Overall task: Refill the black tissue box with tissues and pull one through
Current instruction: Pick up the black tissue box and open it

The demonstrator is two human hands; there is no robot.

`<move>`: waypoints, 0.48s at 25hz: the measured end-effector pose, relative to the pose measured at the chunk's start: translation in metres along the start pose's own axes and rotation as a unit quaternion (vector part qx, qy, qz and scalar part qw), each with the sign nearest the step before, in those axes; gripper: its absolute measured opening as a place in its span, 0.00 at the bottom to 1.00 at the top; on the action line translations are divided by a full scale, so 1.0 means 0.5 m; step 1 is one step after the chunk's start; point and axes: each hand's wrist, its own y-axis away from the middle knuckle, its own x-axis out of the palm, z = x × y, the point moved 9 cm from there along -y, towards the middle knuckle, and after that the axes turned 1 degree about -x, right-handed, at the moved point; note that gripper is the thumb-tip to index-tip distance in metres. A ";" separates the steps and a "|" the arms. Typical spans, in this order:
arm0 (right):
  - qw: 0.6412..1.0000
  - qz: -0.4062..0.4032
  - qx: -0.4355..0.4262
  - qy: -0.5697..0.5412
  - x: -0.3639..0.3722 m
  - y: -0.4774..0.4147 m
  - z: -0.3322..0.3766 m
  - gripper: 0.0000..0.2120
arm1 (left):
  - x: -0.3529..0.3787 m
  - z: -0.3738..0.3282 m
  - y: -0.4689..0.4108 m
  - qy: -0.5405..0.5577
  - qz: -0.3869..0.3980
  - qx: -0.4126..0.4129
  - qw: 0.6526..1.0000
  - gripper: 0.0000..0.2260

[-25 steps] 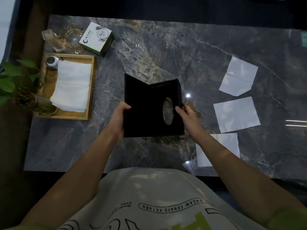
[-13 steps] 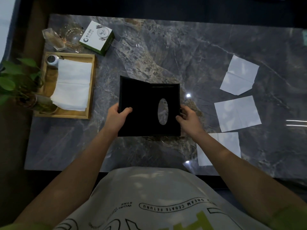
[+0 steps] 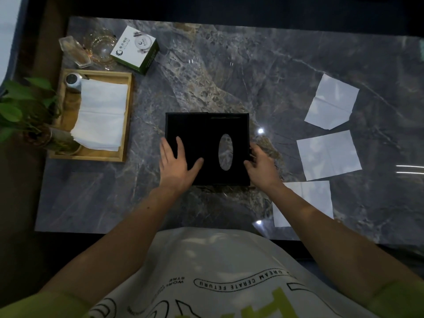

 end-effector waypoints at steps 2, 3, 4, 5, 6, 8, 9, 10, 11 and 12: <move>1.000 0.000 -0.003 0.014 0.002 -0.002 -0.005 0.27 | 0.014 -0.005 0.002 -0.032 0.014 0.008 0.999 0.44; 1.000 -0.001 -0.003 0.020 0.003 -0.002 -0.007 0.27 | 0.021 -0.005 0.003 -0.040 0.024 0.012 0.999 0.44; 1.000 -0.001 -0.005 0.022 0.003 -0.003 -0.009 0.28 | 0.026 -0.003 0.002 -0.040 0.033 0.014 0.999 0.45; 1.000 -0.001 -0.006 0.021 0.003 -0.003 -0.010 0.28 | 0.028 -0.003 0.002 -0.036 0.041 0.016 0.998 0.44; 1.000 0.001 -0.007 0.018 0.003 -0.003 -0.010 0.28 | 0.029 -0.003 0.002 -0.032 0.049 0.016 0.998 0.44; 1.000 0.004 -0.007 0.012 0.004 -0.004 -0.012 0.28 | 0.029 -0.002 0.000 -0.028 0.057 0.017 0.998 0.44; 1.000 0.004 -0.006 0.012 0.004 -0.004 -0.013 0.28 | 0.028 -0.004 -0.001 -0.029 0.056 0.017 0.998 0.44; 1.000 0.005 -0.006 0.013 0.005 -0.005 -0.016 0.28 | 0.027 -0.006 -0.001 -0.032 0.054 0.016 0.998 0.44; 1.000 0.008 -0.005 0.012 0.006 -0.007 -0.017 0.28 | 0.026 -0.006 -0.001 -0.034 0.052 0.014 0.998 0.44; 1.000 0.014 -0.009 0.007 0.007 -0.008 -0.014 0.27 | 0.023 -0.007 0.000 -0.035 0.049 0.011 0.998 0.44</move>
